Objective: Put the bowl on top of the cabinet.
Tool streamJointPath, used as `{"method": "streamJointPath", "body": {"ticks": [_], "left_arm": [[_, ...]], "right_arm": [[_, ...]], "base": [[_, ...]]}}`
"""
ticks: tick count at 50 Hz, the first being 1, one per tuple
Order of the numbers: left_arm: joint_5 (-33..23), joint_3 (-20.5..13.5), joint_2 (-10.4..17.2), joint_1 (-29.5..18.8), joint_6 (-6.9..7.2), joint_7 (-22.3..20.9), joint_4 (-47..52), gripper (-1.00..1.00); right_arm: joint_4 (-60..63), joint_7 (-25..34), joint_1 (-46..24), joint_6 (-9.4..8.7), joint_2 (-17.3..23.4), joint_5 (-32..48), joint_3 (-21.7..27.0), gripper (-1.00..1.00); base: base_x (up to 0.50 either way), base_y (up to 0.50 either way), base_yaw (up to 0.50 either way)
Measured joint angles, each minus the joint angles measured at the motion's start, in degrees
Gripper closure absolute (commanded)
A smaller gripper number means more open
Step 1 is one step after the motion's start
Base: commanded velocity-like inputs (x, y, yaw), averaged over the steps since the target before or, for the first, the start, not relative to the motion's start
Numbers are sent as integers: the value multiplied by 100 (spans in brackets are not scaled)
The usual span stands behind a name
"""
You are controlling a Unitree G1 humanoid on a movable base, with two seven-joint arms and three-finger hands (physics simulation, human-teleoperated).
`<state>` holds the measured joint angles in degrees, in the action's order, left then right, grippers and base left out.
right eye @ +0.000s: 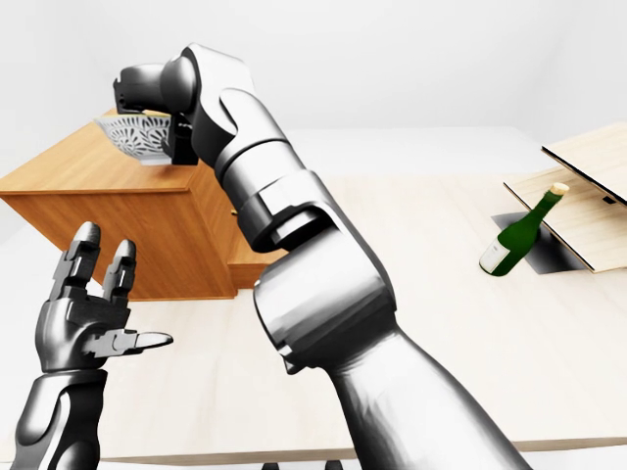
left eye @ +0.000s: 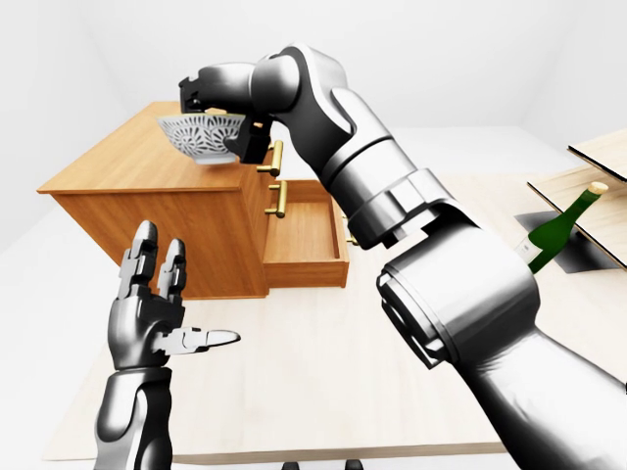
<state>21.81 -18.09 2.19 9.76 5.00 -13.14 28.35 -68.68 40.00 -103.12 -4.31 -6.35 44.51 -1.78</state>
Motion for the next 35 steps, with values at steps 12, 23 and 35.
{"method": "streamJointPath", "body": {"ticks": [12,23,35], "left_arm": [[-21,28,-4,2,0,7,9,-100],[-19,28,1,-3,0,1,4,-100],[-35,44,-1,-7,0,1,-7,-100]], "right_arm": [[12,0,29,0,-3,138,71,-100],[21,0,-4,-11,8,273,116,-100],[30,0,-96,-42,64,336,134,-100]], "base": [[0,0,0],[0,0,0],[0,0,0]]}}
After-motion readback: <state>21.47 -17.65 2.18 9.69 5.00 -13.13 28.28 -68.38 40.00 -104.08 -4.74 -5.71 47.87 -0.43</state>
